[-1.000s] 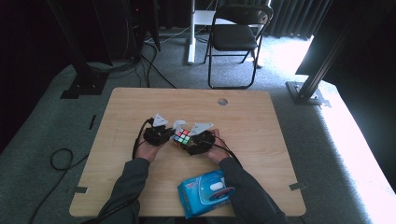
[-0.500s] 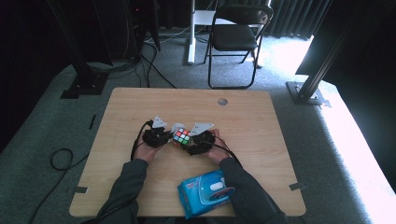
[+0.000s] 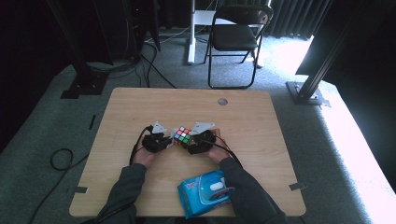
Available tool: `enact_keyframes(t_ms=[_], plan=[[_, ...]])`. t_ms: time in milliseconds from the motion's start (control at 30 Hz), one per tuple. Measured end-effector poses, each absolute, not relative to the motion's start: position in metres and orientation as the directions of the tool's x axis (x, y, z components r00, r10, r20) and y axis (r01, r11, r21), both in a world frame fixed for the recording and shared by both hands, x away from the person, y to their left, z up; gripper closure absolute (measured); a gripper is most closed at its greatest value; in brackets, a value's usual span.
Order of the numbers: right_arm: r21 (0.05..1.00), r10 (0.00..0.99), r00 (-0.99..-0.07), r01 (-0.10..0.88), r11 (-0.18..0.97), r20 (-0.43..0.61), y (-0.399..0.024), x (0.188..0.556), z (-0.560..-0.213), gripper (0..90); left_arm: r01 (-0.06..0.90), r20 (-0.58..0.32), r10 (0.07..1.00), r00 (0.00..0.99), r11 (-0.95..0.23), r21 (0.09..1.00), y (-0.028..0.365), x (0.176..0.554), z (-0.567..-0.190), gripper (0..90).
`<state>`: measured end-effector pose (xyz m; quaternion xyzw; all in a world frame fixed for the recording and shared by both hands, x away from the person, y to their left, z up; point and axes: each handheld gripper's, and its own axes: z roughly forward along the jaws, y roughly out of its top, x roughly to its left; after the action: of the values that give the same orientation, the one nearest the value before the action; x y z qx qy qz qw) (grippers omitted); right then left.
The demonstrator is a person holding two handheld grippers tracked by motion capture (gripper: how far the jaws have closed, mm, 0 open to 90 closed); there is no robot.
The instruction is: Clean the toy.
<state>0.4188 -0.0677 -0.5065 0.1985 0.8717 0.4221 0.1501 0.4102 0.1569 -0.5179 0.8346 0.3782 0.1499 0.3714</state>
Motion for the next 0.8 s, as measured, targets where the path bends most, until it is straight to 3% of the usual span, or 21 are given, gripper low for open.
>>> enact_keyframes(t_ms=[800], plan=[[0.785, 0.447, -0.889, 0.203, 0.586, -0.104, -0.065, 0.417, -0.508, 34.2, 0.446, -0.038, 0.723, 0.69, -0.384, 0.809, 0.152, 0.415, -0.483, 85.5]])
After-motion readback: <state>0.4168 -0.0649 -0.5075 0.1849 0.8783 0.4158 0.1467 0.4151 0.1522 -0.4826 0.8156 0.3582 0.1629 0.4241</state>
